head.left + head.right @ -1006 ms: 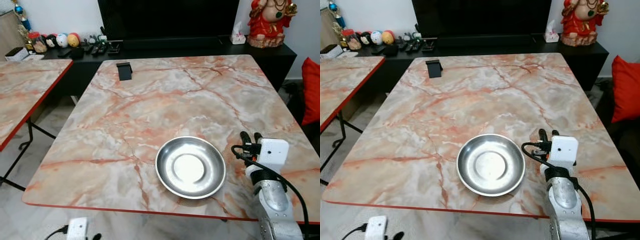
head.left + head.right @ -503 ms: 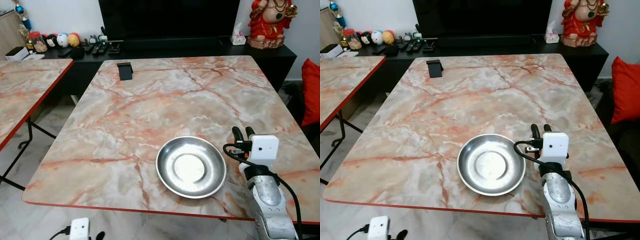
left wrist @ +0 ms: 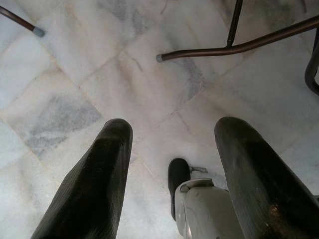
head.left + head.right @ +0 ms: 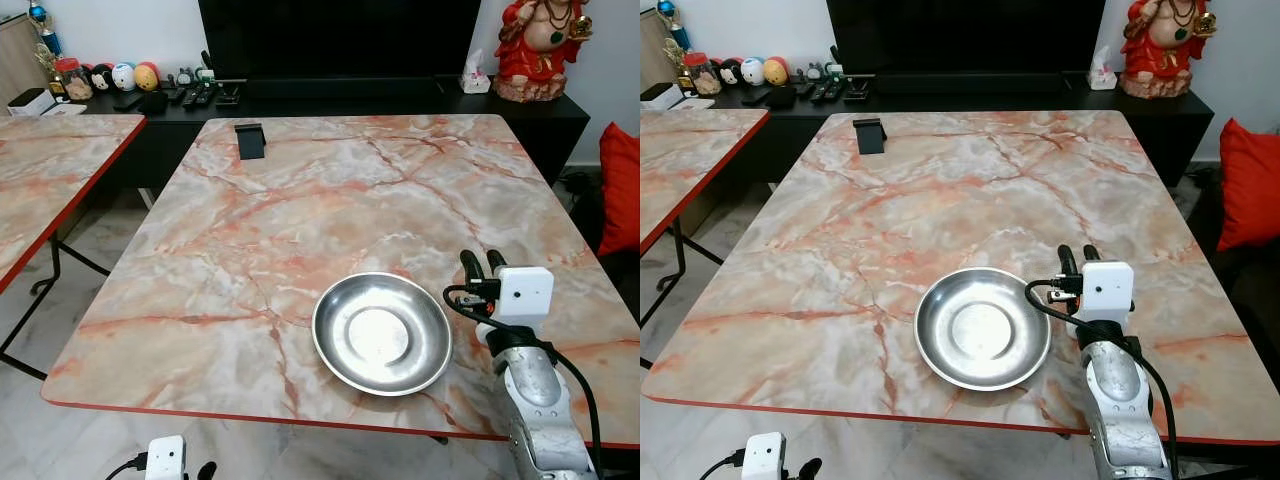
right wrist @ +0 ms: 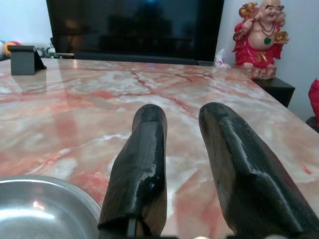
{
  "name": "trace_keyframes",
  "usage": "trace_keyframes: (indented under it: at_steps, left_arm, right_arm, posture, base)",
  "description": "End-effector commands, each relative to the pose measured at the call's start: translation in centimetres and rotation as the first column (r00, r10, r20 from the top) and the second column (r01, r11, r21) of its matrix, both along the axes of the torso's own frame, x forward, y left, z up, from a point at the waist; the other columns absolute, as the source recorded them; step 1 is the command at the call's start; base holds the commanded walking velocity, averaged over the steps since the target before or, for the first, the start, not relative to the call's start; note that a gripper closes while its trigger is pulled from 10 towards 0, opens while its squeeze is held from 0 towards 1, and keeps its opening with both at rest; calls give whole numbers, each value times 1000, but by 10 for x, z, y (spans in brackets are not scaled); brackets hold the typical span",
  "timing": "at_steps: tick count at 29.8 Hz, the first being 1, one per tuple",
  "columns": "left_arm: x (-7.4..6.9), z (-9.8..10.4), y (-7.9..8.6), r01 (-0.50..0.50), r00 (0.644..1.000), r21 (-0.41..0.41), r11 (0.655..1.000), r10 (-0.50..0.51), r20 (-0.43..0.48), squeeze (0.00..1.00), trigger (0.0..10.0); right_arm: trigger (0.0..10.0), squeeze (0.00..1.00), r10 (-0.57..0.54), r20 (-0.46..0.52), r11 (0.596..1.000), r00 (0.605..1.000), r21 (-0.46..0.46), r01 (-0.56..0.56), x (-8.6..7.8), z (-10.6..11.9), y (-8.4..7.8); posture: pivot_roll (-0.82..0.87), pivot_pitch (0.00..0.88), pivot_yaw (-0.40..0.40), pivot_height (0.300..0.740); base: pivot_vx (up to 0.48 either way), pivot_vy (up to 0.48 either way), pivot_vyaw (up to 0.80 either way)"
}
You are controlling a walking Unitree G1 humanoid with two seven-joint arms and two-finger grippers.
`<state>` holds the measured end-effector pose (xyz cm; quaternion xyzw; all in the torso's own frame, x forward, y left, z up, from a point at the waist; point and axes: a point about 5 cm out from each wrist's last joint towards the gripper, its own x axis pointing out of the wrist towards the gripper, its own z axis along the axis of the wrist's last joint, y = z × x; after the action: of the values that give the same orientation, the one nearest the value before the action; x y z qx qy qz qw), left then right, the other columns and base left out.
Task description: Setting the table
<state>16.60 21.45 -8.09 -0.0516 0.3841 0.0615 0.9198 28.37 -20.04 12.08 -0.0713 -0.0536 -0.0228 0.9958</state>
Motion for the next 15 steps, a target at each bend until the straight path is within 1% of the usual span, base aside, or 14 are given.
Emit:
trace_keyframes:
  at_steps: [1,2,15]
  left_arm:
    - [-7,-4,1,-9,999,-11,1000,8,-35,0,10000]
    - [-8,-4,0,-3,999,-12,1000,3,-39,0,10000]
    - [-6,-3,4,-20,999,-8,1000,20,-33,0,10000]
  right_arm:
    - [10000,0,-10,1,1000,1000,8,10,2,-1,0]
    - [10000,0,-11,3,1000,1000,13,11,2,-1,1]
    - [10000,0,-12,2,1000,1000,24,12,5,-1,7]
  posture:
    - [-140,0,29,740]
    - [-139,0,30,740]
    - [-119,0,36,740]
  base:
    - [0,0,0]
    - [0,0,0]
    - [0,254,0]
